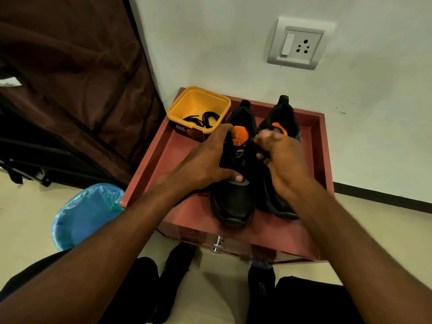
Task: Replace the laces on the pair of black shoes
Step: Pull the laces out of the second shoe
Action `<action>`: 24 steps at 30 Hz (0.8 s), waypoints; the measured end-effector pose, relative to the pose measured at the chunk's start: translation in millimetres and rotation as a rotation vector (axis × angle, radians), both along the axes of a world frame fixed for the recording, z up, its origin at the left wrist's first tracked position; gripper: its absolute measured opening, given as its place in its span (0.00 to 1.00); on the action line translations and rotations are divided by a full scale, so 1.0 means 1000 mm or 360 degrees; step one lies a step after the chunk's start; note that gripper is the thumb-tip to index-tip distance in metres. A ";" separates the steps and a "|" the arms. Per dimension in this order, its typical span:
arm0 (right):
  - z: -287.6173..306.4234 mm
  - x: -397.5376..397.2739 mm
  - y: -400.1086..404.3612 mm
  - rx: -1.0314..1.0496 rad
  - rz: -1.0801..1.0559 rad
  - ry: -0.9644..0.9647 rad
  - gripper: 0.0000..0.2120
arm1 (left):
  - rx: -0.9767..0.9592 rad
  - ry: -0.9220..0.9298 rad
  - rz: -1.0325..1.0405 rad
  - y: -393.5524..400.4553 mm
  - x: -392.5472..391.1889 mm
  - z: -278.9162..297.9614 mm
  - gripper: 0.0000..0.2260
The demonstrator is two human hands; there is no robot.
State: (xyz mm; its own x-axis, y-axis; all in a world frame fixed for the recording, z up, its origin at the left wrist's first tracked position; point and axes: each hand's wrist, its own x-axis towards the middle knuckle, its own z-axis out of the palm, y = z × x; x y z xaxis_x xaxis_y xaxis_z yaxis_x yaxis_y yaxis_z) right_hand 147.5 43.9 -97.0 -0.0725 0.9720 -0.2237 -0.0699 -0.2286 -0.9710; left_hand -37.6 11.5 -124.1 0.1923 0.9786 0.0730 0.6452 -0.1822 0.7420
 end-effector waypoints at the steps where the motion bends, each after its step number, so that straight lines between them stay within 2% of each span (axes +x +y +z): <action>1: 0.005 0.005 0.002 -0.0225 -0.0010 0.0538 0.13 | -0.0003 0.0006 0.0000 0.000 0.000 0.000 0.41; 2: 0.009 0.011 0.005 -0.0350 -0.0010 0.0911 0.12 | -0.0002 0.0014 -0.0001 -0.001 0.000 0.001 0.41; 3: 0.011 0.016 0.006 -0.0377 -0.0001 0.1063 0.10 | -0.0001 0.0020 0.0001 -0.001 0.000 0.001 0.41; 4: 0.010 0.019 0.007 -0.0326 -0.0002 0.1001 0.09 | 0.0002 0.0027 0.0006 -0.001 0.001 0.001 0.42; 5: 0.009 0.018 0.006 -0.0214 -0.0013 0.0747 0.09 | 0.0003 0.0034 0.0013 0.000 0.001 0.001 0.42; 7: 0.005 0.013 0.001 0.0128 0.0023 -0.0042 0.10 | 0.0006 0.0022 0.0014 0.000 0.001 0.001 0.43; 9: -0.001 0.006 -0.001 0.0468 0.0206 -0.0703 0.08 | 0.0024 0.0008 0.0003 0.001 0.002 0.000 0.42; 11: -0.006 0.001 -0.004 0.0728 0.0468 -0.1237 0.11 | 0.0063 0.0029 -0.0011 0.001 0.002 -0.001 0.41; 13: -0.008 -0.004 -0.009 0.0834 0.0594 -0.1563 0.14 | 0.0082 0.0042 -0.0018 0.002 0.002 -0.002 0.39; 16: -0.007 -0.006 -0.013 0.0853 0.0625 -0.1684 0.15 | 0.0093 0.0040 -0.0017 0.003 0.003 -0.003 0.39; 18: -0.005 -0.006 -0.012 0.0816 0.0681 -0.1670 0.12 | 0.0104 0.0059 -0.0015 0.002 0.002 -0.003 0.39; 22: -0.005 -0.004 -0.003 0.0773 0.0554 -0.1463 0.07 | 0.0096 0.0056 -0.0016 0.001 0.003 -0.003 0.42; 24: -0.011 -0.001 0.002 0.0682 0.0382 -0.1163 0.04 | 0.0101 0.0058 -0.0020 0.001 0.002 -0.003 0.43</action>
State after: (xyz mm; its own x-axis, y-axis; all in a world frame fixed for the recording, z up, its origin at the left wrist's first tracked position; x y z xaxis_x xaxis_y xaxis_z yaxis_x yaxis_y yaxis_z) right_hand 146.4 46.2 -107.7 -0.2668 0.9598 0.0867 0.6057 0.2370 -0.7596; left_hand -35.5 12.4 -127.5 0.2084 0.9697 0.1273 0.6691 -0.2363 0.7046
